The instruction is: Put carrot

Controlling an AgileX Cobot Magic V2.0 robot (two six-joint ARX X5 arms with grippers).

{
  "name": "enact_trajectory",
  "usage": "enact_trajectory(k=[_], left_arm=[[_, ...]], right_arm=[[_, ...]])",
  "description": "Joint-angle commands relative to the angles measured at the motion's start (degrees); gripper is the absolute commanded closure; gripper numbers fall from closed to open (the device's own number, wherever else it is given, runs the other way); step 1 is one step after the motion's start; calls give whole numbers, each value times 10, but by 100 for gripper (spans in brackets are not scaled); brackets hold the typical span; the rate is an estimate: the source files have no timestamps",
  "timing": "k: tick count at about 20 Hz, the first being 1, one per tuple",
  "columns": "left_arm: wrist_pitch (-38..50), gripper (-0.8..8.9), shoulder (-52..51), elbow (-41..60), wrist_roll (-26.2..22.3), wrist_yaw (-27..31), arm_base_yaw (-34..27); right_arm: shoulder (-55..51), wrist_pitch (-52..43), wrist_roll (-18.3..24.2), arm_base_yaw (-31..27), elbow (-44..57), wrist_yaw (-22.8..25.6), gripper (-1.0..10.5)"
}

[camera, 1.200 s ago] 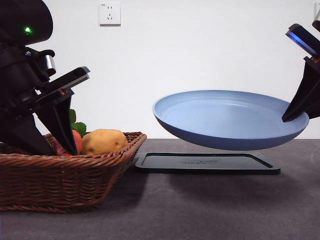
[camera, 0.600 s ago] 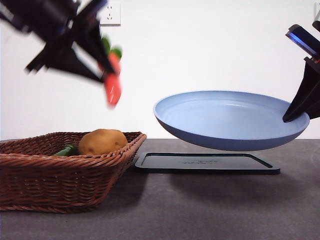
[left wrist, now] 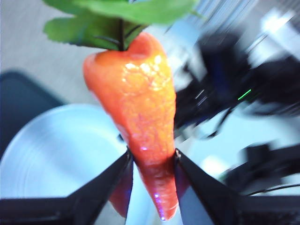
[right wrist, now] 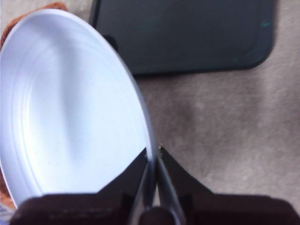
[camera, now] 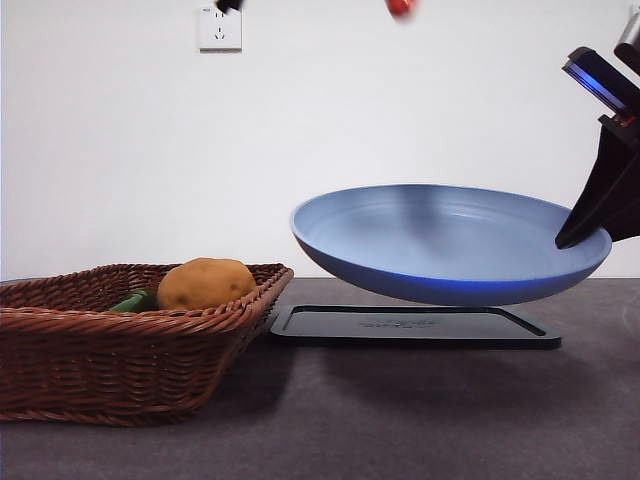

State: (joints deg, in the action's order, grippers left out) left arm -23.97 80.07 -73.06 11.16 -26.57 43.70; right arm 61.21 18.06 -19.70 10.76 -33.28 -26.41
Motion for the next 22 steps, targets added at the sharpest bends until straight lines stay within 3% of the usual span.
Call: enact_trajectory(k=[1, 3, 9, 12, 15, 22], left_arm=[[-15, 730, 34, -5, -56, 113, 49], [-32, 731, 69, -5, -59, 143, 69], [-75, 728, 144, -5, -59, 143, 73], [-75, 701, 146, -5, -59, 142, 73], [-70, 559, 146, -5, -54, 143, 73], [-62, 556, 106, -5, -37, 157, 70]], right_arm=[[3, -7, -4, 13, -7, -2, 941], [3, -5, -4, 18, -7, -3, 941], [3, 19, -4, 22, -7, -3, 941], [3, 19, -4, 22, -7, -3, 941], [3, 20, -4, 22, -7, -3, 941], [3, 22, -4, 22, -7, -2, 941]])
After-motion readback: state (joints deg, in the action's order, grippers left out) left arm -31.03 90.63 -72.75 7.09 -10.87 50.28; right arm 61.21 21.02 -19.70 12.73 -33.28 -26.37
